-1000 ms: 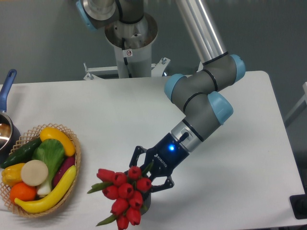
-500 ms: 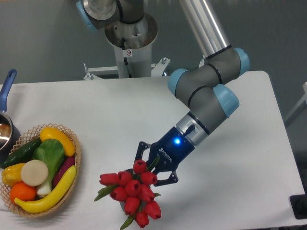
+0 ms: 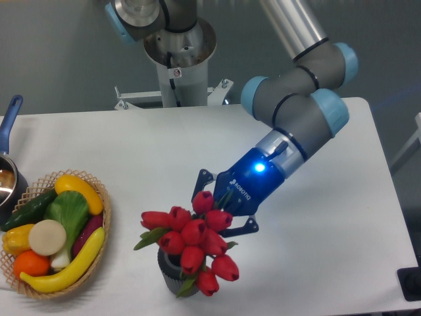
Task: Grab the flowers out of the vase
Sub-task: 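Lift the gripped tulips straight up out of the grey vase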
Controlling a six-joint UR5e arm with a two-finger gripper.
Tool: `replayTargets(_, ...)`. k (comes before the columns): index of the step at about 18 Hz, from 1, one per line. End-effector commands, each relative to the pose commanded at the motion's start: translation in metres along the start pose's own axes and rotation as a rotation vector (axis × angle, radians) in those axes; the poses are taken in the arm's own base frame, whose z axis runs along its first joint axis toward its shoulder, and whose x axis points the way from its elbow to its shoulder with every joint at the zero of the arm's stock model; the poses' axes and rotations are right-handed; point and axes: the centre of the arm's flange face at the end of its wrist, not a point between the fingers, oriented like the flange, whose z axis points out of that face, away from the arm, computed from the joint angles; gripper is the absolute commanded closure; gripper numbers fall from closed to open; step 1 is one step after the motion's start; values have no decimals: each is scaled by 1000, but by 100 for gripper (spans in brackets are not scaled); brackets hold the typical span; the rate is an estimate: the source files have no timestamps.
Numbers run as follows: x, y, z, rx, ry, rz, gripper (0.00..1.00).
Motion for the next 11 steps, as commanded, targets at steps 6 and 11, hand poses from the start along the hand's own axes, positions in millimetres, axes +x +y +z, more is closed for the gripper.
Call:
replayTargets(6,-5,-18,-20,63,9,26,96)
replayTargets(11,-4,-38,-44,110,4,57,95)
